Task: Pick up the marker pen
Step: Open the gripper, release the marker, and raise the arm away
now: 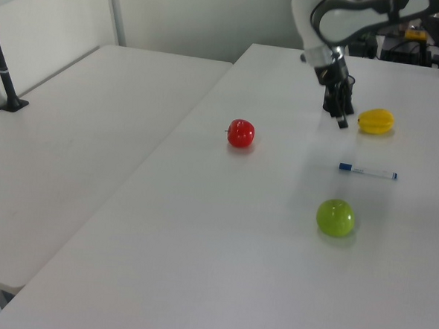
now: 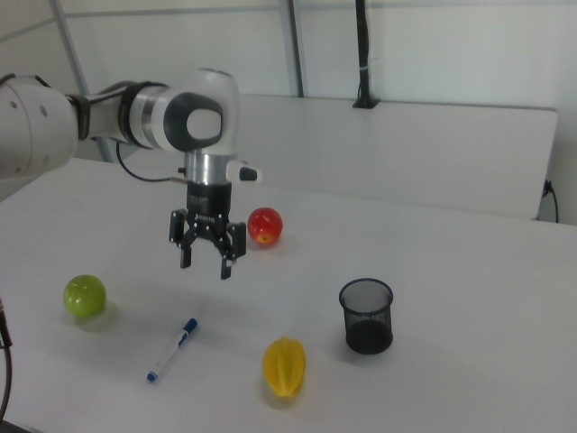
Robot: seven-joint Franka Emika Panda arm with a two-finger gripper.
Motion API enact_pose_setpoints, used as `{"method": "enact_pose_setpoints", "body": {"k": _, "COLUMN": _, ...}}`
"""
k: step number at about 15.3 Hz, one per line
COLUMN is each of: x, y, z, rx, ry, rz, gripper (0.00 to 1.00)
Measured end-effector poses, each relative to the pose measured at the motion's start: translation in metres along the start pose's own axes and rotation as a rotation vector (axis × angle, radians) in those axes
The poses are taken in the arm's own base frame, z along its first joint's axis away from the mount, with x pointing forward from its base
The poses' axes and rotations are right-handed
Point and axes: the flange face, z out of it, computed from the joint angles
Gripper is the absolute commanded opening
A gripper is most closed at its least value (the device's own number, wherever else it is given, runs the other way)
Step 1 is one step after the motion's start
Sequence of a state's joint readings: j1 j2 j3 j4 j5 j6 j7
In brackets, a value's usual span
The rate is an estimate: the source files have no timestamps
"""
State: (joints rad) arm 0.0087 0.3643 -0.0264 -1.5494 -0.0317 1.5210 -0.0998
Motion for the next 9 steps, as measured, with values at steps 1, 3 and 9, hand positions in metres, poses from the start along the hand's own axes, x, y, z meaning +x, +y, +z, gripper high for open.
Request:
{"method": "enact_pose_setpoints", "body": {"k": 1, "x": -0.01, "y": 0.01, "z": -0.015, "rx": 0.004, "ry": 0.03, "rz": 0.027, "gripper": 1.0}}
{"method": "enact_pose_setpoints", "body": {"k": 3, "x": -0.031, "y": 0.027, "z": -0.043, "rx": 0.024, "ry": 0.086, "rz": 0.082, "gripper": 1.0}}
{"method": "enact_pose_setpoints", "body": {"k": 9, "x": -0.096, "y": 0.087, "z": -0.106, "rx": 0.105, "ry": 0.232, "rz": 0.205, "gripper": 1.0}}
